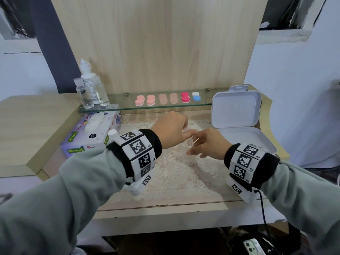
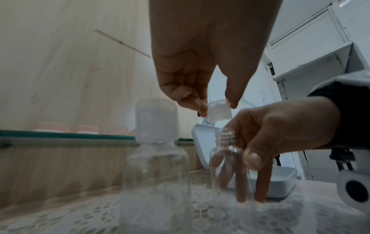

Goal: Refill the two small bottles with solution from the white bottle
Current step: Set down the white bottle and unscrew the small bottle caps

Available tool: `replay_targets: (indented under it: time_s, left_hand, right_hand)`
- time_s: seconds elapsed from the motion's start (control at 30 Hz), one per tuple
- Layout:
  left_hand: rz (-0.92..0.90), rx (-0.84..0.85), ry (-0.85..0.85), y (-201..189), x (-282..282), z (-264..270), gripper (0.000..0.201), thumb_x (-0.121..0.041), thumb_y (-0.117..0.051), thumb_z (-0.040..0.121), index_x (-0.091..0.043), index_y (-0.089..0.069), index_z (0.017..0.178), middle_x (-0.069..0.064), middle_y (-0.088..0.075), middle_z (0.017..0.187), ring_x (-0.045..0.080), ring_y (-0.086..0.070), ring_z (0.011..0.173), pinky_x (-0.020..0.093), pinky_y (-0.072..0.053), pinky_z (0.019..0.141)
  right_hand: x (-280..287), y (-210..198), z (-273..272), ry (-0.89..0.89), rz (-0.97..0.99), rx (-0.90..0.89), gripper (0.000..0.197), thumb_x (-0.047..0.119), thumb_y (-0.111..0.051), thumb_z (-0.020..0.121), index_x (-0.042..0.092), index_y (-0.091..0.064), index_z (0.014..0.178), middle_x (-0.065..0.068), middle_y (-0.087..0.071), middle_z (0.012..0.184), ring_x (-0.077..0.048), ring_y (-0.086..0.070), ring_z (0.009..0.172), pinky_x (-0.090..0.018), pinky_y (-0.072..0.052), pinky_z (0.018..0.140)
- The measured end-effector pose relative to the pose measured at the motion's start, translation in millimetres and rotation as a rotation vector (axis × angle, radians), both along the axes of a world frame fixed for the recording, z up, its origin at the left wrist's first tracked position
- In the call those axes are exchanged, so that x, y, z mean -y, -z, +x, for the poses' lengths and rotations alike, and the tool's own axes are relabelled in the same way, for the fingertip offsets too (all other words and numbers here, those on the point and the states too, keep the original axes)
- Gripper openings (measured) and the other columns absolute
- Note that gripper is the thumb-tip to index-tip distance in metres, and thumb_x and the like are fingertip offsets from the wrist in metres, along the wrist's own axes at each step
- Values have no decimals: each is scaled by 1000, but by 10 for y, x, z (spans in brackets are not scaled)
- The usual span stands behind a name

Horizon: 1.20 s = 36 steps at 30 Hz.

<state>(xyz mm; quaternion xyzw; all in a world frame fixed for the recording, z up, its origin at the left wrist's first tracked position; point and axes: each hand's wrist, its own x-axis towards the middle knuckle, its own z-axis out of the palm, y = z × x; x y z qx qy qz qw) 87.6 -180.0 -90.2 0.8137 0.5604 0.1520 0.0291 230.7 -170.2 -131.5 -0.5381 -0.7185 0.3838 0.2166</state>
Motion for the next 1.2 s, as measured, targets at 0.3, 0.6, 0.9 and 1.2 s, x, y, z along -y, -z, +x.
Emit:
replay_targets:
  time_s: [0.3,0.6,0.9,1.2]
  left_hand:
    - [-171,-6,239,20,374,-68,27,-28,-62,81,-14,-63,104,1,-63,92,9,-49,75,21,-42,71]
    - [-371,-160,259,456,417,-10,32,-13,-60,81,-8,-58,113,11,-60,113,19,-54,97,19,-35,76]
    - [-406,-122,222,557,425,-14,35,-15,-61,81,-5,-57,113,14,-62,113,24,-58,98,23,-39,74]
    - [-323,-36,217,402,439,-86,38,-26,-65,81,-9,-58,114,9,-61,113,12,-52,87,19,-40,75]
  right_hand:
    - [-20,3,14,-2,112,48,21,9,-73,71,2,-65,88,-21,-70,89,-20,-57,57,-34,-55,65]
    - [-4,11,-26,-15,129,86,22,6,-70,69,13,-57,84,-12,-66,86,-14,-54,57,-32,-53,62]
    - [0,15,-34,-35,81,81,25,4,-68,70,10,-56,91,-9,-64,94,-24,-59,63,-28,-54,56]
    - [-1,29,37,-35,59,115,41,6,-72,70,8,-59,108,-10,-66,103,-23,-62,72,-28,-55,59]
